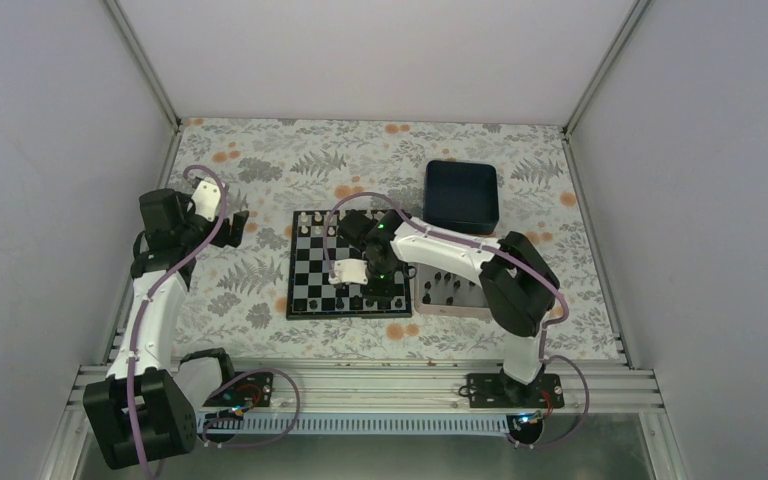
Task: Set up the chess pieces on the board
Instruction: Place the chess piece on the chessboard.
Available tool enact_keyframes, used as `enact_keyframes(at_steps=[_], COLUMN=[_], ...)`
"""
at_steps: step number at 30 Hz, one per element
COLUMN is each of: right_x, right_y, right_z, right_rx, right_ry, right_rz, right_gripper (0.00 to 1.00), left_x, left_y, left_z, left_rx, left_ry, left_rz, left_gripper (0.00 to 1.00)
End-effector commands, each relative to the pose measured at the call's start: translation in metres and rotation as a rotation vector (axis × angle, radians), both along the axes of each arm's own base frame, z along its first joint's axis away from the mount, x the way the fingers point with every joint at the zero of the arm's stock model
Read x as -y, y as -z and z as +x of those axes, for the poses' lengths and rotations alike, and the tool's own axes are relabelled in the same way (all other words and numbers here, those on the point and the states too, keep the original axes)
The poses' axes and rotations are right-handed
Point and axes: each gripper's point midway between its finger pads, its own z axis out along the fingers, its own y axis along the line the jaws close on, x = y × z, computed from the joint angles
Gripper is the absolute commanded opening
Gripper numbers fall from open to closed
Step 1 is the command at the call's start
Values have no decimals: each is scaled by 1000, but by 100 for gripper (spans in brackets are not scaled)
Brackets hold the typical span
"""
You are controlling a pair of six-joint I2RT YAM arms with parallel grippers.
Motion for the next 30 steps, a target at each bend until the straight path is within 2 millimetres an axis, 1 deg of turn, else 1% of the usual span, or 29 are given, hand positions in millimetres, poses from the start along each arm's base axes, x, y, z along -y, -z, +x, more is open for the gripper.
enact_keyframes(at_steps=[1, 11, 19, 30], right_x=[-9, -7, -2, 1], right_y=[-3, 3, 10, 16], right_z=[-5, -7, -4, -7], right_rx=[-13, -11, 13, -7], right_ry=[-27, -31, -26, -27], right_rz=[20, 2, -21, -43], right_gripper=[7, 8, 9, 10], left_x=[-2, -2, -2, -2], left_y=[-2, -3, -3, -2], left_z=[2, 2, 3, 2], left_rx=[22, 22, 21, 18], left_ry=[-7, -5, -4, -2], left_rz=[2, 2, 1, 0], left_gripper=[100, 100, 100, 100])
